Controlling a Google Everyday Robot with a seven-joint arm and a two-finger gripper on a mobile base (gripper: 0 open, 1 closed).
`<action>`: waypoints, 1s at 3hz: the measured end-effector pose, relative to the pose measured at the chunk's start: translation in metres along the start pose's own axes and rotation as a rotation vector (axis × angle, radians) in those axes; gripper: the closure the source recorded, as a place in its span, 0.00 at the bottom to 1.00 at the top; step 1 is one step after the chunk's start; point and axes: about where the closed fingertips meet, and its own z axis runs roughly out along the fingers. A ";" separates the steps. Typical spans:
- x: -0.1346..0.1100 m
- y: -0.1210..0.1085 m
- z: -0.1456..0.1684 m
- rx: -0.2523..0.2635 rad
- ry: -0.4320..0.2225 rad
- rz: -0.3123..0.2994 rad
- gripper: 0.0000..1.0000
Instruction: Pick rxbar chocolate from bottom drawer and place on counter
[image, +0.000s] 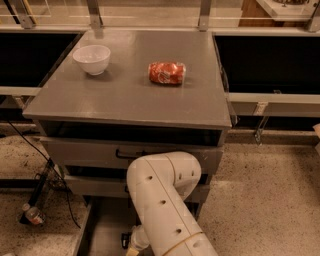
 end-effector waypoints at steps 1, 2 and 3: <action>0.000 0.000 0.000 0.000 0.000 0.000 0.08; 0.000 0.000 0.000 -0.001 0.001 0.000 0.14; 0.000 0.003 0.000 -0.008 -0.016 -0.006 0.45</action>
Offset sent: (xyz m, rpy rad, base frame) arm -0.0005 -0.0004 0.0012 -0.0108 0.0077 0.0046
